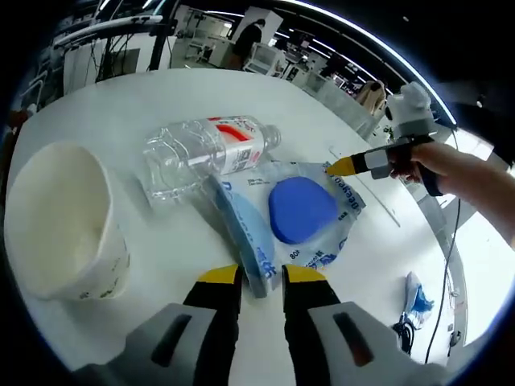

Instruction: Arrange the tabletop items into an orderly group along one side of the table until the central work area is clear of visible clutter.

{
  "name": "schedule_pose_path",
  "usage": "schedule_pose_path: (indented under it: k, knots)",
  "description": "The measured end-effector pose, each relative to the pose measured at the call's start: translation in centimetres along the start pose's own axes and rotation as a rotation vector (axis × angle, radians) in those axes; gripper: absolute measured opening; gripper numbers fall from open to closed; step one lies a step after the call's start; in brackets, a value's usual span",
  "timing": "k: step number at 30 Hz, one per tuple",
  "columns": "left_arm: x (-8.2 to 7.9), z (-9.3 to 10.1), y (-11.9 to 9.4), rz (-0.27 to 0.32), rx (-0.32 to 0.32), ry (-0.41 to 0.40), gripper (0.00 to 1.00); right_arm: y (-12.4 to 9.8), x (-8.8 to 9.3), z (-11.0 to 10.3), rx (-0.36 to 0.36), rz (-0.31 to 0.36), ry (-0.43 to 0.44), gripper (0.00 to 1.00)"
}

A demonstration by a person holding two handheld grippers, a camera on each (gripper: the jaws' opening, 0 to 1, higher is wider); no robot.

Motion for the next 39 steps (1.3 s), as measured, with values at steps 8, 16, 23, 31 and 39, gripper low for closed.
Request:
schedule_pose_path:
  k: [8,16,23,31,39]
  knots:
    - [-0.1,-0.3,0.1,0.013,-0.022,-0.022,0.05,-0.2,0.3,-0.3,0.008,0.014,0.042,0.03]
    - [-0.1,0.2,-0.1,0.008,-0.008,0.000,0.00,-1.0,0.8,-0.6,0.013,0.007,0.054,0.00]
    - [0.1,0.8,-0.4,-0.003,0.020,0.011,0.00,-2.0,1.4,-0.9,0.022,0.008,0.071,0.00]
    - [0.1,1.8,-0.7,-0.017,0.056,0.040,0.00,-3.6,2.4,-0.9,0.049,0.015,0.099,0.00]
    - [-0.1,3.2,-1.0,-0.030,0.101,0.060,0.00,-5.8,3.2,-0.5,0.087,0.023,0.125,0.00]
Point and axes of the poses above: the point that each gripper's makers call its tool centre point, and the gripper's own axes: y roughly forward along the fingers, z roughly to its right, x roughly out of its underside, the point moved 5 cm from there along -y, roughly backward along the fingers, and after that the axes turned 13 degrees about -y, right-handed, at the moved point
